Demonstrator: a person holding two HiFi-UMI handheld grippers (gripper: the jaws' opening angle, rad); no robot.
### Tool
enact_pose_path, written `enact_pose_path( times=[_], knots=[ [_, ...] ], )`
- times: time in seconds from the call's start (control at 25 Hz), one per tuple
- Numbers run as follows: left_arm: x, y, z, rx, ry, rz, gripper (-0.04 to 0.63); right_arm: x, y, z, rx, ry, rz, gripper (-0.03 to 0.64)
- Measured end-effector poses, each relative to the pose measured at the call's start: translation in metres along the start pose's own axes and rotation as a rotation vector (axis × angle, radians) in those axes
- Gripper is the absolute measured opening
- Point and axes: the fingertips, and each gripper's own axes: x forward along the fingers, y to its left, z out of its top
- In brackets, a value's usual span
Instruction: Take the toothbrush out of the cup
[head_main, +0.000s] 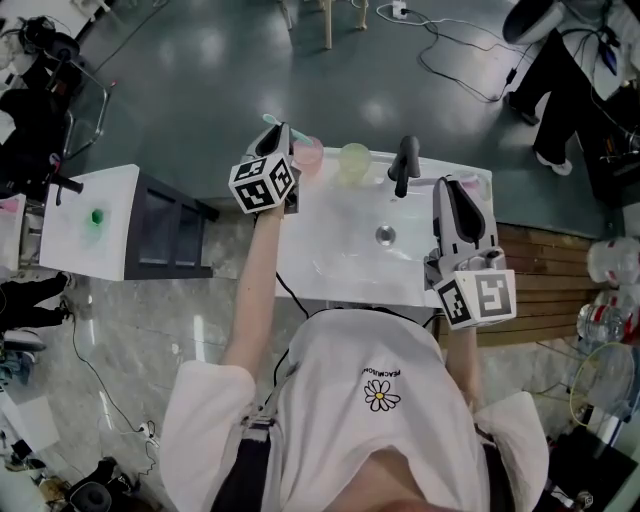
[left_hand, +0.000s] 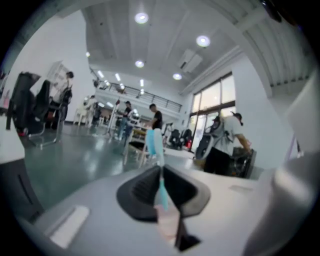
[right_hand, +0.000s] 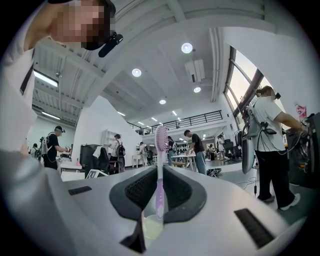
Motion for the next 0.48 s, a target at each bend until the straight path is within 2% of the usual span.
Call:
enact_pose_path(
  times=[0.24, 0.48],
  knots=[
    [-0.030, -0.052, 0.094, 0.291, -0.142, -0.054, 0.028, 0.016, 0.010, 0.009, -0.008, -0.044, 0.040, 0.035],
    [-0.087, -0.108, 0.154, 0.415, -0.305, -0.055, 0.028, 0.024, 0.013, 0.015, -0.008, -0.084, 0.055, 0.035]
  ],
)
